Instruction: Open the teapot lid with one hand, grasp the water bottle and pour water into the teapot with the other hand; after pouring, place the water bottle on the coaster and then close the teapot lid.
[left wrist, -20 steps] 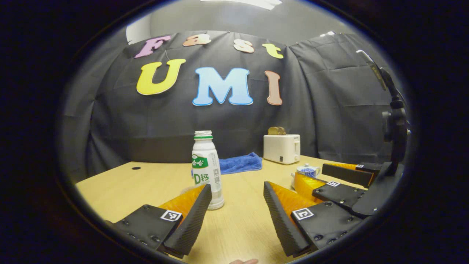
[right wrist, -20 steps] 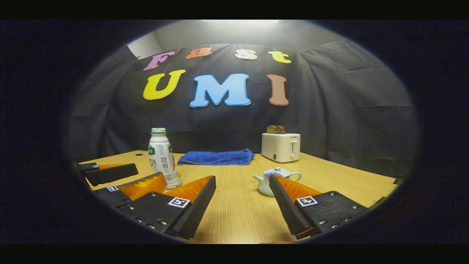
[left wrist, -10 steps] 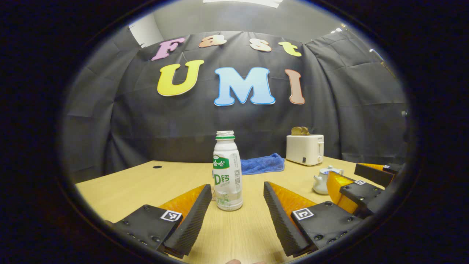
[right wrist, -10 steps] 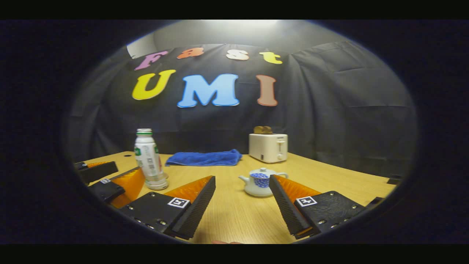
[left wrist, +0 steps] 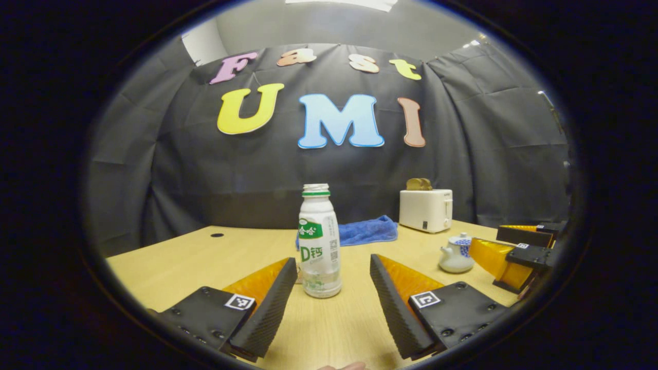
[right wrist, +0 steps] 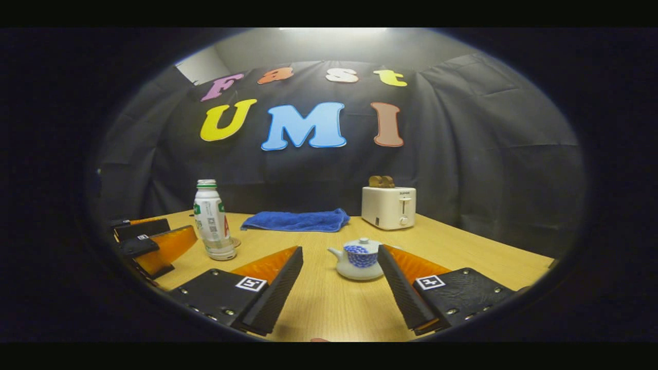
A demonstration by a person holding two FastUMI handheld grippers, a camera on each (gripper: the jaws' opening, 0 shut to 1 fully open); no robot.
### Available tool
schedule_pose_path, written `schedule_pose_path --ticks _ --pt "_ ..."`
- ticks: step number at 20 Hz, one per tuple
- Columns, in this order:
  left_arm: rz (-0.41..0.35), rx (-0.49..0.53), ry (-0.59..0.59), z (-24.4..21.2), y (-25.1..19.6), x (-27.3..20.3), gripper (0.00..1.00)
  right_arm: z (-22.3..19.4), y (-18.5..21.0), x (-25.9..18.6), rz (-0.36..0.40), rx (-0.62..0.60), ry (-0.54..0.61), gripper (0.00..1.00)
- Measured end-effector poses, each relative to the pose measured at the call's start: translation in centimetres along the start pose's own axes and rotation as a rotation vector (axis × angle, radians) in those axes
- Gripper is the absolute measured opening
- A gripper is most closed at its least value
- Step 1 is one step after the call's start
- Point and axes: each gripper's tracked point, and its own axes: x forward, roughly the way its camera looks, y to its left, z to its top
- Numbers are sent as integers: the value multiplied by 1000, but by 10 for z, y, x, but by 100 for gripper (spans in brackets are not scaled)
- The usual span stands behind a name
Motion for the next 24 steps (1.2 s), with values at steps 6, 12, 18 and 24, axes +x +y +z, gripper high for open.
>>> schedule_pose_path --ticks 6,12,18,24 --pt "6 -6 3 6 1 6 99 -4 -7 21 12 -3 57 89" --pt "29 -13 -12 18 10 23 99 2 -17 58 -10 18 85 76" --pt "41 -24 18 13 18 26 99 -8 -23 85 -23 -10 153 55" --pt "36 2 13 19 20 25 96 -3 -32 88 -58 -46 158 19"
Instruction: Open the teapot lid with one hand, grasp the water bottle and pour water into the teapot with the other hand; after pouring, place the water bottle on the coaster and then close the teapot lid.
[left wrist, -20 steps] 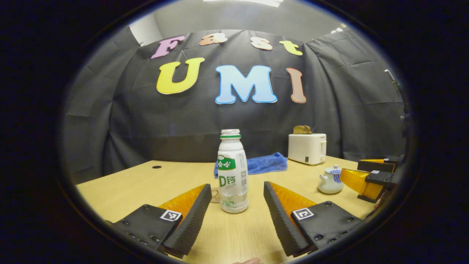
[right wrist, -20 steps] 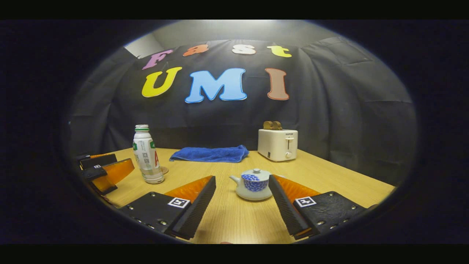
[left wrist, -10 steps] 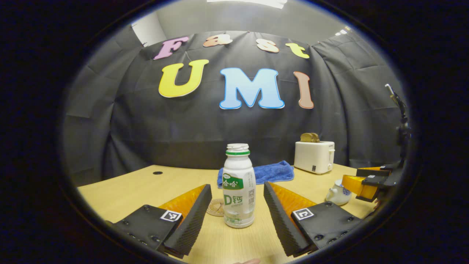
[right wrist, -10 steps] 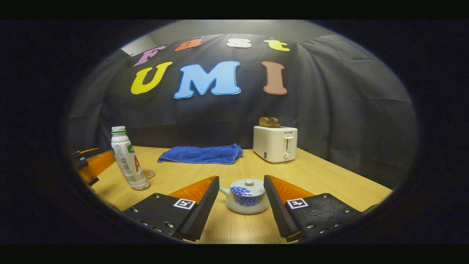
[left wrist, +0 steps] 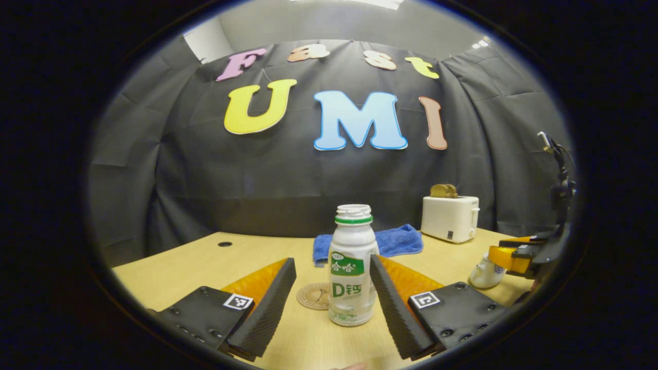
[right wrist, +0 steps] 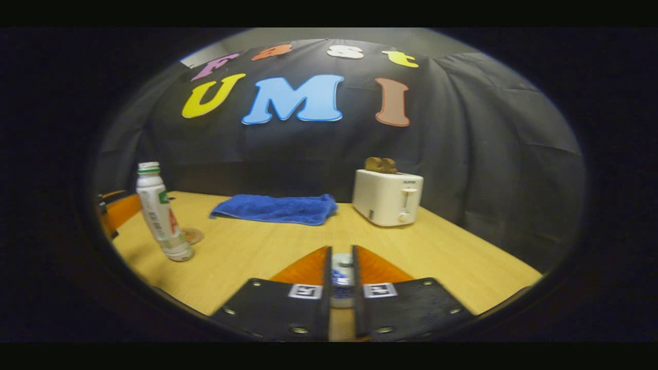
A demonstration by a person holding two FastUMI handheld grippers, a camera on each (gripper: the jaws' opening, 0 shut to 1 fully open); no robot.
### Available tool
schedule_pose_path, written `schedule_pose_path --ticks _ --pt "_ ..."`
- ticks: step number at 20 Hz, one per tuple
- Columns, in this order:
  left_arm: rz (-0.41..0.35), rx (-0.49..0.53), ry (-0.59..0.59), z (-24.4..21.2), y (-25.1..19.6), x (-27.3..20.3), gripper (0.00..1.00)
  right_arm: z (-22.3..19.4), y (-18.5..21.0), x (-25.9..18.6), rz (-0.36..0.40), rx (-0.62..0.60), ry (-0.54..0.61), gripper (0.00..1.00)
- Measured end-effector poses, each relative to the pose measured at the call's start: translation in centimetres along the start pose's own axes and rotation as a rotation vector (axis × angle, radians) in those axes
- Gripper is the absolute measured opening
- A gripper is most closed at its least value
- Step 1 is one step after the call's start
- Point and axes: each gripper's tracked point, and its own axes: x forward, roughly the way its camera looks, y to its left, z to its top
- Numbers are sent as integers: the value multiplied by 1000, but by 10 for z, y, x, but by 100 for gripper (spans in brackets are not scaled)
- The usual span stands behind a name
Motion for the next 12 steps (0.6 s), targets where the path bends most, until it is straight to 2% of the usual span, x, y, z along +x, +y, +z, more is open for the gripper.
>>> schedule_pose_path --ticks 1,2,5,6,7,10,12 --pt "2 9 -3 0 1 0 95 -2 2 1 8 13 11 0" --pt "3 16 -8 2 1 0 95 -4 4 6 16 14 8 7" --pt "12 14 -24 2 4 1 92 -2 4 5 31 8 -5 7" --pt "11 0 -22 1 4 1 99 1 3 3 34 17 -17 7" --pt "4 -18 -20 0 2 2 99 6 3 1 35 19 -33 7" --pt "-12 -63 -8 -4 1 3 99 17 8 -10 46 3 -94 7" --pt "-16 -59 10 -11 1 6 96 25 13 -19 64 1 -138 7"
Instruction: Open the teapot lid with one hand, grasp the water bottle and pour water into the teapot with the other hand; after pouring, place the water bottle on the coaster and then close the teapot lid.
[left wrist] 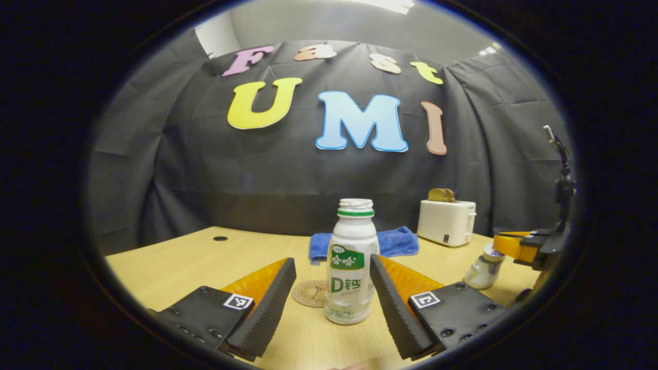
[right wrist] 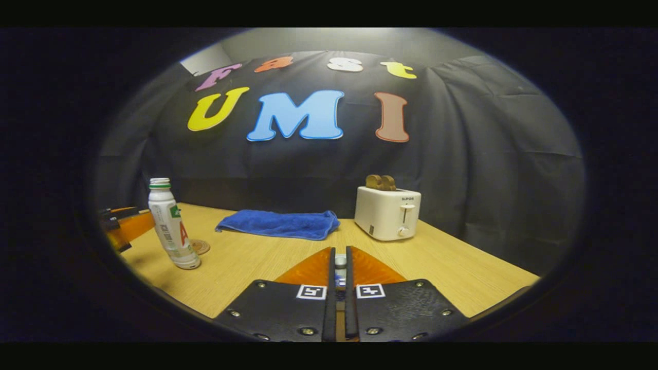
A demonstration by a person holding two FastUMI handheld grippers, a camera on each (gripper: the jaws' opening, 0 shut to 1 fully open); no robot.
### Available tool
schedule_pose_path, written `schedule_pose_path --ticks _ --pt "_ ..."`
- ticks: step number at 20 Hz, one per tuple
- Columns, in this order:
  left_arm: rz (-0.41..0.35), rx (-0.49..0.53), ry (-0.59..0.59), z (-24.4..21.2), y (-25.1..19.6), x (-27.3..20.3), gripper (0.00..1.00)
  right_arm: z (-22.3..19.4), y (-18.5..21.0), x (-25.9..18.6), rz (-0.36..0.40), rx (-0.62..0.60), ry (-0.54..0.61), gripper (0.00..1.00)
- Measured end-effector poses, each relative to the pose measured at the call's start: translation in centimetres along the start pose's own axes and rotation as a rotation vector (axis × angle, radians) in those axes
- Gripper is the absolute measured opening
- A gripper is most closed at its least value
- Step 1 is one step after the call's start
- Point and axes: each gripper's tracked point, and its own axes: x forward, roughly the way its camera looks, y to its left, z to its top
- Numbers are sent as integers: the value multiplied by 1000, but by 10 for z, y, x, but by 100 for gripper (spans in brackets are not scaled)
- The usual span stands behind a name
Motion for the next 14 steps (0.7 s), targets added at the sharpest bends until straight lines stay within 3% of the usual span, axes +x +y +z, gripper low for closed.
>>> schedule_pose_path --ticks 3,7,14 --pt "-21 24 15 -5 -4 9 92 -6 12 -3 37 -14 -1 7" --pt "-59 43 25 -9 -14 26 99 -5 14 -5 52 -10 -2 7" --pt "1 55 117 -30 -17 62 99 -5 14 -5 58 -7 -8 7"
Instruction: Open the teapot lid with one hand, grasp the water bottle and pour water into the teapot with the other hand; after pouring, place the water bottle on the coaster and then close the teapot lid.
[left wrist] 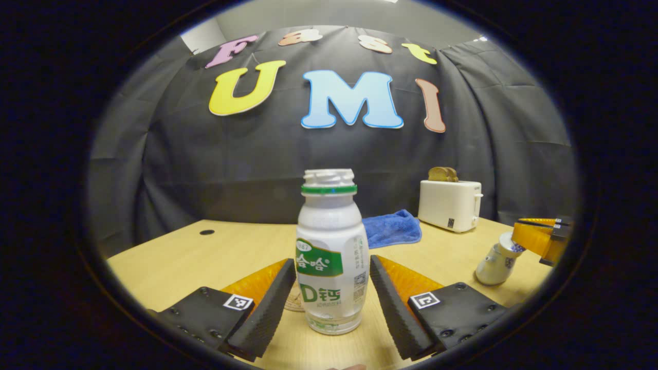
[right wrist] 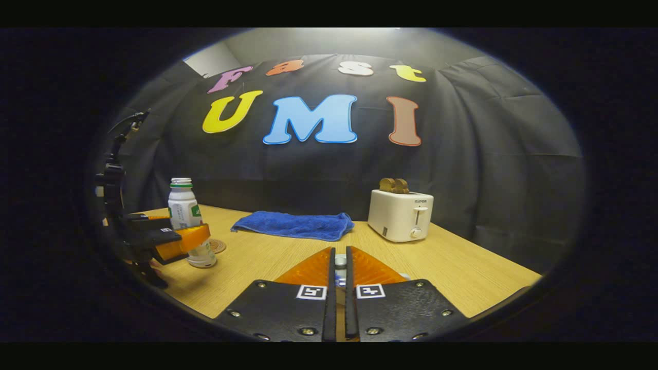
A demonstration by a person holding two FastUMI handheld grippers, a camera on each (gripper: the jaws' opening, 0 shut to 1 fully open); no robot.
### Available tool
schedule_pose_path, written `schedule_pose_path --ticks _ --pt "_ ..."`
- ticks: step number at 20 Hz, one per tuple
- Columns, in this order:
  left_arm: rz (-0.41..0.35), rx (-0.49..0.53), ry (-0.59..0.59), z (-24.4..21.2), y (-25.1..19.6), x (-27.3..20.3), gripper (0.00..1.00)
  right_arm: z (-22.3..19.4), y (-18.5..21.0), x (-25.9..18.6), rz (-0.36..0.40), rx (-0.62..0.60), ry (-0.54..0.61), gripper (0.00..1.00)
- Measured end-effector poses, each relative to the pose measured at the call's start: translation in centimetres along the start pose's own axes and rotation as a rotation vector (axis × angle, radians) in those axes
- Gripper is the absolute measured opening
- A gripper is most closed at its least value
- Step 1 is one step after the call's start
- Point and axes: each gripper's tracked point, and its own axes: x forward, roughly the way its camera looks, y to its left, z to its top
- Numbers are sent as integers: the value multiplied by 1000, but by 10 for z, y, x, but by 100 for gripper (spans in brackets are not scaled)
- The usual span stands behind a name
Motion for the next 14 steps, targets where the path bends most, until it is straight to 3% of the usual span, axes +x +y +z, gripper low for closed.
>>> schedule_pose_path --ticks 3,5,9,10,11,14 --pt "19 6 -15 3 2 3 100 2 0 -2 4 10 -9 7" --pt "25 -7 -5 1 6 2 85 8 -1 -4 5 16 -28 7" --pt "8 31 6 2 -1 -5 72 20 -2 -25 10 6 -71 7" --pt "-5 47 7 3 -6 -7 80 23 -3 -37 17 2 -76 7" --pt "-15 68 9 4 -10 -8 76 25 -3 -50 26 6 -81 7" --pt "-32 198 4 10 -27 -7 79 31 -11 -83 19 19 -107 7"
